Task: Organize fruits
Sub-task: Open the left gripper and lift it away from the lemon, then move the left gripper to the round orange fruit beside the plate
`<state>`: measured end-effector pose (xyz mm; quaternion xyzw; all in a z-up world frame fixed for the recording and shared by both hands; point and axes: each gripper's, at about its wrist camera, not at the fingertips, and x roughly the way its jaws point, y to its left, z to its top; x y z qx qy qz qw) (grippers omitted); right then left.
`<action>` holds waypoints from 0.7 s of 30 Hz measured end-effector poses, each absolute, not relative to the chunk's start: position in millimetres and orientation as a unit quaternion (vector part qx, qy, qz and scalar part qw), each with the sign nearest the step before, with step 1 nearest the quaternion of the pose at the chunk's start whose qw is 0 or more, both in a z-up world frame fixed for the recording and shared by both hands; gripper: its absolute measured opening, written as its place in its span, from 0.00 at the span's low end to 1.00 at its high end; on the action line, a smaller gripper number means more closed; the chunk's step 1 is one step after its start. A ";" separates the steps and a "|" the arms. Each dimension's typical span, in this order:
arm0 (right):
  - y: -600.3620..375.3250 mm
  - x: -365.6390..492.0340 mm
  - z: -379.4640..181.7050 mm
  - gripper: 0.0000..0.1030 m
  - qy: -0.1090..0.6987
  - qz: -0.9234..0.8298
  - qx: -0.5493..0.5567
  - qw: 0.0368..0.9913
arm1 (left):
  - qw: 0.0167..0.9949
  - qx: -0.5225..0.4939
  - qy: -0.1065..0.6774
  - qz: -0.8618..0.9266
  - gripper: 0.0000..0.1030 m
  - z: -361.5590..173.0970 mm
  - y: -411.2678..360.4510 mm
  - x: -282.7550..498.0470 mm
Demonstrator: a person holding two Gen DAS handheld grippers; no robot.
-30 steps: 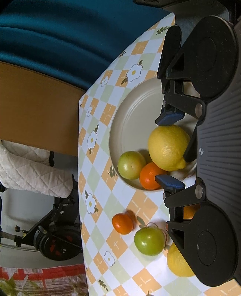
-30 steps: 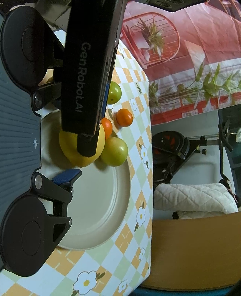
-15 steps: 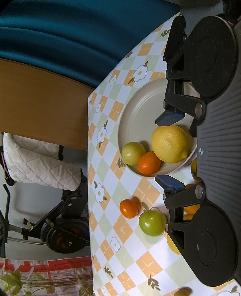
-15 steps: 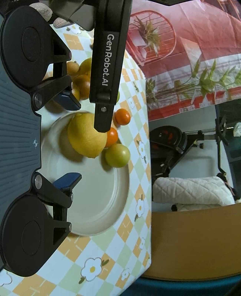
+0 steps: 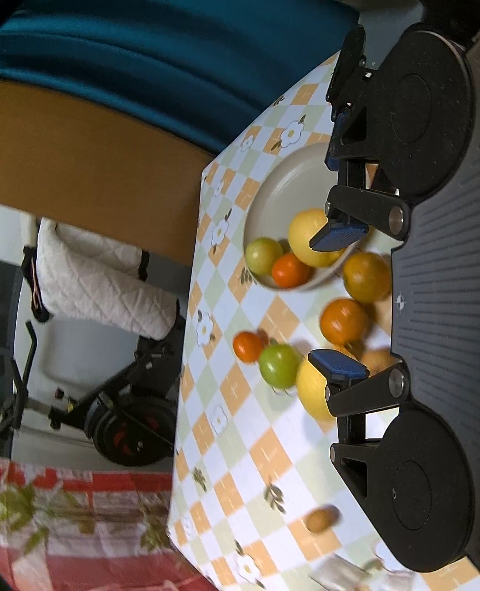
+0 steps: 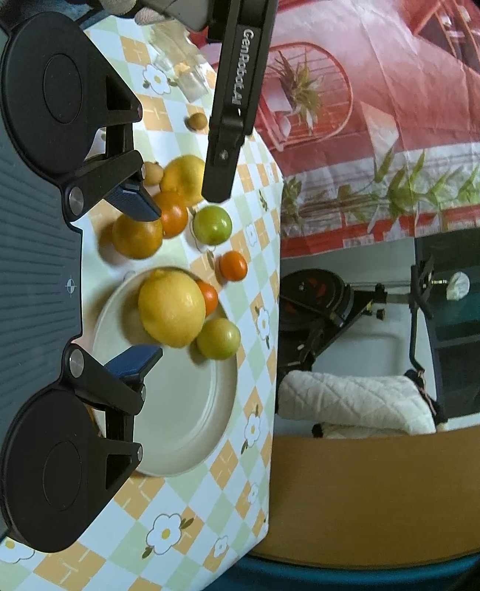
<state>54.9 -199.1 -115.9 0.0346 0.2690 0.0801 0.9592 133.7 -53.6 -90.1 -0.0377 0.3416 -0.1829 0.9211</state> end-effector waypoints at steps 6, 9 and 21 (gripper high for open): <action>-186.4 51.6 -116.6 0.63 0.270 0.095 0.021 0.958 | 0.921 -0.053 0.340 -0.179 0.59 -99.2 -36.4 118.8; -177.9 51.0 -120.3 0.59 0.277 0.107 0.010 0.955 | 0.918 -0.054 0.348 -0.184 0.59 -106.0 -33.9 114.8; -162.4 53.7 -130.7 0.39 0.289 0.134 -0.016 0.948 | 0.910 -0.068 0.359 -0.199 0.54 -120.6 -32.8 118.3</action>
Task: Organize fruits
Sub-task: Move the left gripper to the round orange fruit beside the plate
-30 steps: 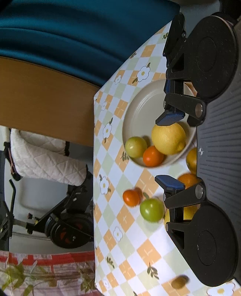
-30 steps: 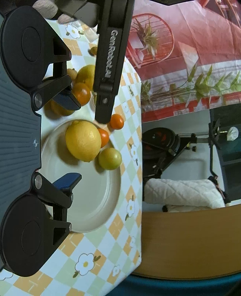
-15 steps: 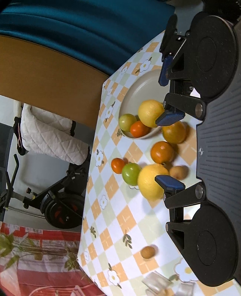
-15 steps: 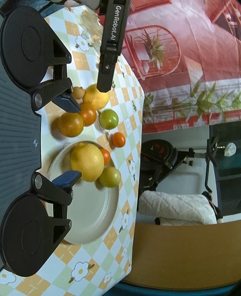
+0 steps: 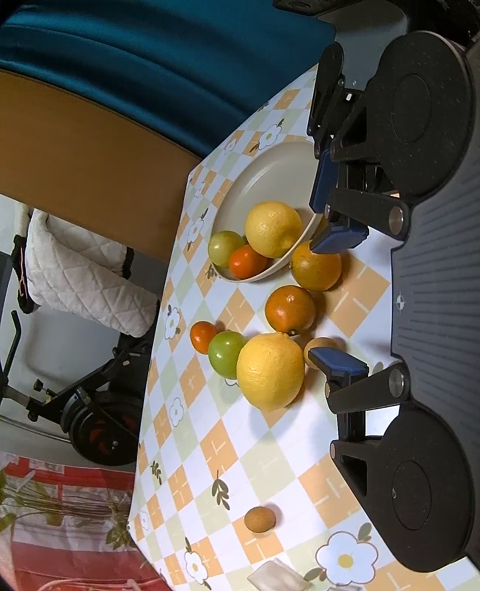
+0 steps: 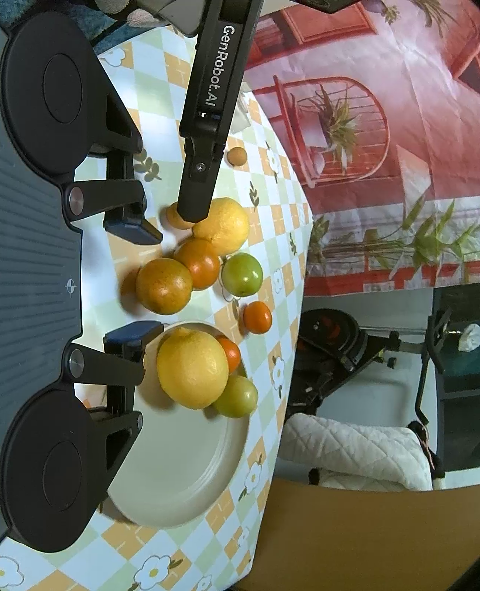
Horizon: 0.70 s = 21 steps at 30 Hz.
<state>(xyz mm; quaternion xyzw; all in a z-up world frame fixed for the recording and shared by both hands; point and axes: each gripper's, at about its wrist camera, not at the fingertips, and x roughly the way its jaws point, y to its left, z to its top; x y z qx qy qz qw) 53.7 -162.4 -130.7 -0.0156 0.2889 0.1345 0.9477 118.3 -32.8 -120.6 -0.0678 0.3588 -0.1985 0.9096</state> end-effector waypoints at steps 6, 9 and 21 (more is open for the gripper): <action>-157.7 62.6 -132.5 0.37 0.282 0.136 -0.031 0.949 | 0.910 -0.075 0.355 -0.201 0.53 -123.5 -32.7 118.3; -155.3 69.5 -134.7 0.37 0.282 0.134 -0.039 0.949 | 0.909 -0.082 0.354 -0.203 0.53 -123.8 -33.6 118.9; -146.7 90.3 -144.4 0.37 0.281 0.137 -0.057 0.948 | 0.902 -0.088 0.357 -0.227 0.52 -128.0 -44.2 127.0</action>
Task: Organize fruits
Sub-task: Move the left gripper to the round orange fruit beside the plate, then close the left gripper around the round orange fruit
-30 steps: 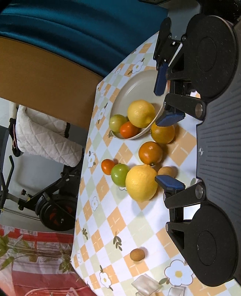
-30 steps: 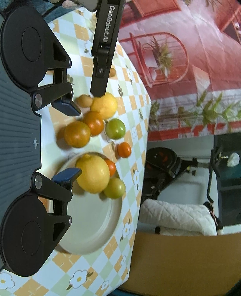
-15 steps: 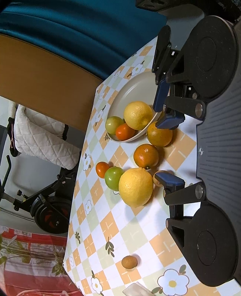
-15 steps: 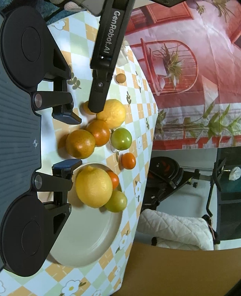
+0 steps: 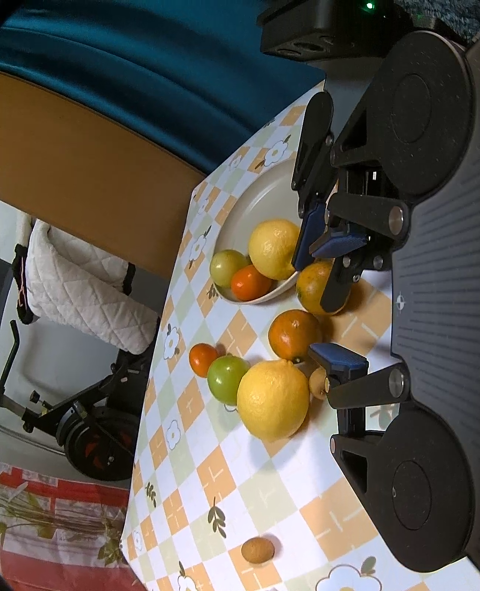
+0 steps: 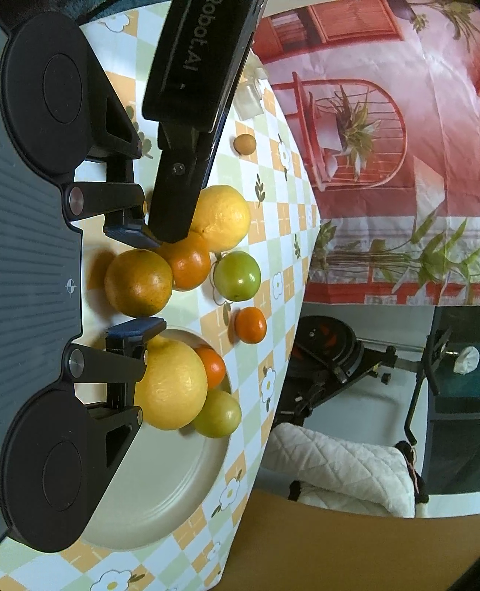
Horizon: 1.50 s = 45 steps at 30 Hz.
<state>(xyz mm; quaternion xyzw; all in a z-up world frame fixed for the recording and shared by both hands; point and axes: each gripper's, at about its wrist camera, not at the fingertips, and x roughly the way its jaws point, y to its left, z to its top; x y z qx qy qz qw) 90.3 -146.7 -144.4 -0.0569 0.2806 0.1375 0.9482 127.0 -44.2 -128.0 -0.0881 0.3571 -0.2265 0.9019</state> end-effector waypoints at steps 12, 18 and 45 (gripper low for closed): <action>-144.0 85.1 -148.3 0.38 0.280 0.166 -0.044 0.944 | 0.893 -0.094 0.376 -0.230 0.42 -135.1 -46.4 131.5; -143.4 82.6 -150.9 0.38 0.280 0.173 -0.034 0.944 | 0.892 -0.089 0.381 -0.225 0.42 -139.4 -49.4 134.3; -141.7 85.0 -160.2 0.37 0.308 0.184 -0.026 0.933 | 0.891 -0.067 0.388 -0.227 0.43 -151.1 -55.7 133.7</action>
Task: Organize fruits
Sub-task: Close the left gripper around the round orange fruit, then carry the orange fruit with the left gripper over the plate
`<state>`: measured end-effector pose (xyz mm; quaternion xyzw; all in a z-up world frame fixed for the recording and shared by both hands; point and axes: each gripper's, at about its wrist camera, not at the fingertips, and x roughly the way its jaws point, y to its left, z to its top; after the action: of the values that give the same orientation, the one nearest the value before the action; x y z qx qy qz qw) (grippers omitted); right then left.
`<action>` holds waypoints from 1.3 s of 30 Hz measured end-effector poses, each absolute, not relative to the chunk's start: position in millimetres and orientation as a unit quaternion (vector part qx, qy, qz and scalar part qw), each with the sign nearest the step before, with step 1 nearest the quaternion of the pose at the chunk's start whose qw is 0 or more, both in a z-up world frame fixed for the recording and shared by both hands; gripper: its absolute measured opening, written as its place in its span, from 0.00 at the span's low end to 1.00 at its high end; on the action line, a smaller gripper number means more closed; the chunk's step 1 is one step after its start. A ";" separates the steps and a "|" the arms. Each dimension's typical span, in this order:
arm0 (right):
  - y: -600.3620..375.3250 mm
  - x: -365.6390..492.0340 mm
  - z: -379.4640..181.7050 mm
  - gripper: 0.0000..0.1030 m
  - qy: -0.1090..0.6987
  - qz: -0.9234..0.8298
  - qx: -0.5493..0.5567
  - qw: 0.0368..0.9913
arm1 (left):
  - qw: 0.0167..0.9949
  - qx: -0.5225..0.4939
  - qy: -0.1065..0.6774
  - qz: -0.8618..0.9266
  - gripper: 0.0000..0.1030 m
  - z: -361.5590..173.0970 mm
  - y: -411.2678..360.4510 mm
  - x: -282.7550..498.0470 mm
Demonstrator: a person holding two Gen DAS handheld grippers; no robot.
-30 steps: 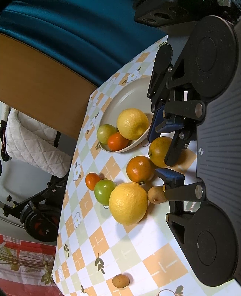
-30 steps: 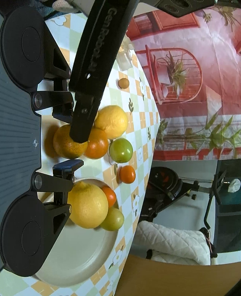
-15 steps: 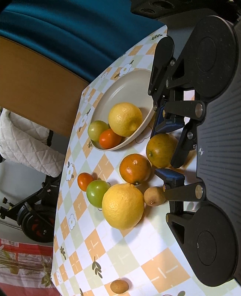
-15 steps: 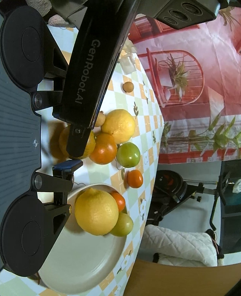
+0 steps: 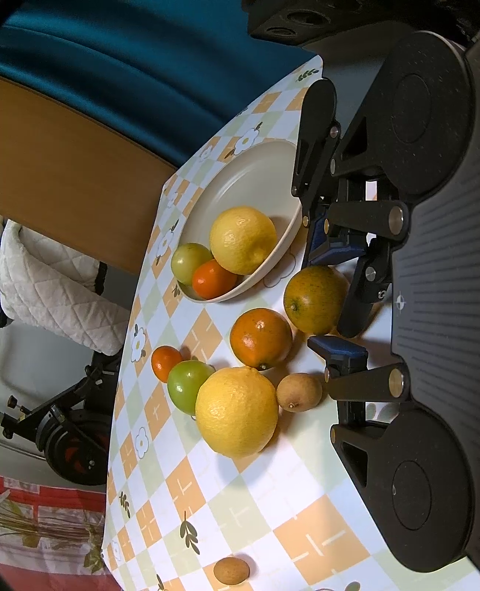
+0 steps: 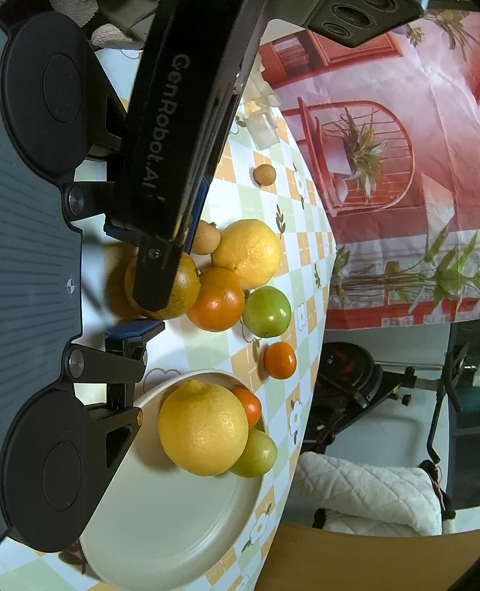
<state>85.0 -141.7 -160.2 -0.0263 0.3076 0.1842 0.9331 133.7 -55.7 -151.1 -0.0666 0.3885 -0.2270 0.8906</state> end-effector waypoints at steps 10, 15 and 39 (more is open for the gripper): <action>-141.6 83.9 -159.2 0.37 0.305 0.183 -0.025 0.934 | 0.892 -0.065 0.385 -0.228 0.43 -150.5 -55.6 132.2; -142.7 81.1 -157.2 0.37 0.299 0.180 -0.027 0.937 | 0.892 -0.065 0.382 -0.233 0.43 -149.5 -56.8 130.0; -209.3 67.0 -128.1 0.37 0.259 0.073 0.031 0.963 | 0.881 -0.005 0.354 -0.314 0.43 -120.6 -135.0 145.6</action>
<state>67.0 -209.3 -128.1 0.0307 0.2587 0.0731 0.9627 145.6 -135.0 -120.6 -0.0053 0.3539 -0.3136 0.8811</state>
